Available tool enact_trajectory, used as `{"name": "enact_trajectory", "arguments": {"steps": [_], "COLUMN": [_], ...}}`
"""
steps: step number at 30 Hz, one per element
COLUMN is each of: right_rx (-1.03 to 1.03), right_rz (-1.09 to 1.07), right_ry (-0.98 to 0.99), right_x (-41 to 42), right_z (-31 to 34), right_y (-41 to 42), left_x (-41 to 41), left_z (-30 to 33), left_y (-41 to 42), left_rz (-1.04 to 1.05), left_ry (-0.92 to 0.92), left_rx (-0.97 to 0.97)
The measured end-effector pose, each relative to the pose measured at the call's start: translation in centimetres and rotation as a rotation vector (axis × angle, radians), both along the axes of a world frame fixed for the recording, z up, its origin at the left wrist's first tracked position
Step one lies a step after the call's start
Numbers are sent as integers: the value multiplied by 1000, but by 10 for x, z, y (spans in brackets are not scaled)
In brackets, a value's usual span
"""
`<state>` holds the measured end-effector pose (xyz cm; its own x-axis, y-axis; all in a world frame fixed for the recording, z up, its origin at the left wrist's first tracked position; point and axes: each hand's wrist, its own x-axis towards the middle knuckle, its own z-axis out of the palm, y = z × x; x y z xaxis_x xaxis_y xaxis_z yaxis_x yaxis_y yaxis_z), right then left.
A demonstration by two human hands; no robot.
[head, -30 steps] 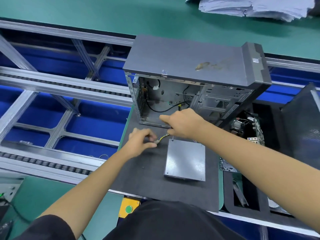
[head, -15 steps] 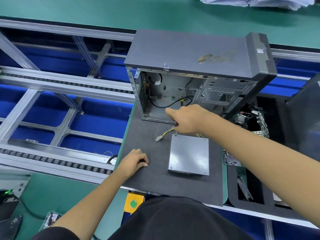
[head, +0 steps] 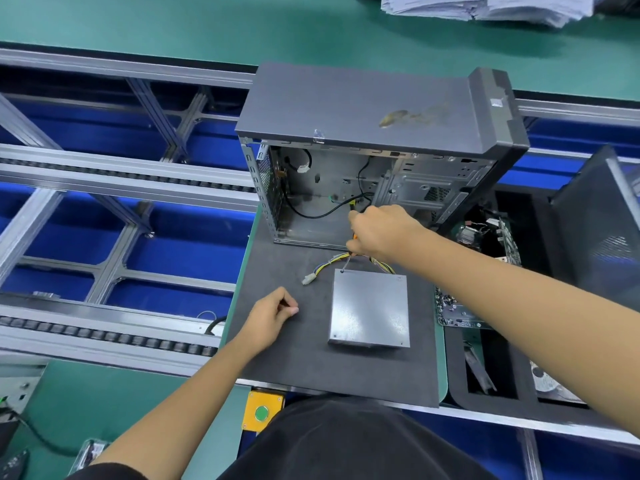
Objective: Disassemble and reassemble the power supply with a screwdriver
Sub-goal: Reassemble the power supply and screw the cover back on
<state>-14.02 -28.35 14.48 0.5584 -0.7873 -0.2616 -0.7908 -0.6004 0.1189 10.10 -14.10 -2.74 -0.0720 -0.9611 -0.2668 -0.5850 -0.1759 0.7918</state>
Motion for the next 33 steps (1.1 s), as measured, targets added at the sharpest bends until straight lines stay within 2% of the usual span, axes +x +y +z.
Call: {"name": "enact_trajectory", "arguments": {"steps": [4,7,10,14,19,25,33], "right_rx": [-50,-82,-77,55,-7,-87,-137], "right_rz": [35,44,96,278,438,295,210], "right_ry": [64,88,98,58,101,154,199], "right_x": [-1,1,2,1,11,12,27], "right_z": [3,2,6,20,21,16,12], "right_y": [2,6,6,-1,-4,-4,8], "left_x": [-23,-33,-36,-35,-38,-46,-59], "left_z": [17,23,23,20,16,15,29], "left_y": [-16,-30,-42,-46,-40,-35,-44], "left_rz": [57,97,176,189,185,211,238], "left_ry": [199,275,313,317,393,422,276], "left_rx": [-32,-33,-14,13,97,93,-13]}}
